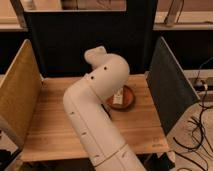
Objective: Push the ceramic bowl across the table
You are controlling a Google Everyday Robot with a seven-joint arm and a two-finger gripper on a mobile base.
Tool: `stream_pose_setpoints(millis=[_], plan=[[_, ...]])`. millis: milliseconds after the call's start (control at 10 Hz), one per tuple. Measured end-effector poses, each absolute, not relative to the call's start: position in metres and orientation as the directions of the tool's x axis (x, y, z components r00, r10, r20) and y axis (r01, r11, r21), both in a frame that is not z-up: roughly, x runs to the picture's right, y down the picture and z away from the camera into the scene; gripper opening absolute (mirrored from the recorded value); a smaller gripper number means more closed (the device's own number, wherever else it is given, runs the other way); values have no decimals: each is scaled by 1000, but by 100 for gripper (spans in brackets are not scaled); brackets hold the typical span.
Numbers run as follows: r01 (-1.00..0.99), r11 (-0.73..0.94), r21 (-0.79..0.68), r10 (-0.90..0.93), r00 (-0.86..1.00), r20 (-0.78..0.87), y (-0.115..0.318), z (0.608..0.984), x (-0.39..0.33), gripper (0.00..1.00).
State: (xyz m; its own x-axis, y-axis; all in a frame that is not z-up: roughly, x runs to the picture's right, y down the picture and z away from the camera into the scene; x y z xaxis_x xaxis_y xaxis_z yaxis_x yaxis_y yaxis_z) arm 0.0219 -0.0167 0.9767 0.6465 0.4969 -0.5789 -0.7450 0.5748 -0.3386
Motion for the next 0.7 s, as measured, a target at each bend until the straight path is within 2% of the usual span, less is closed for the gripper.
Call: stream_pose_setpoints(millis=[400,700], plan=[[-829,494,-263,564,535,-629,-12,966,76,0],[-831,506,-233,605,534,-591,-34,953,76,0]])
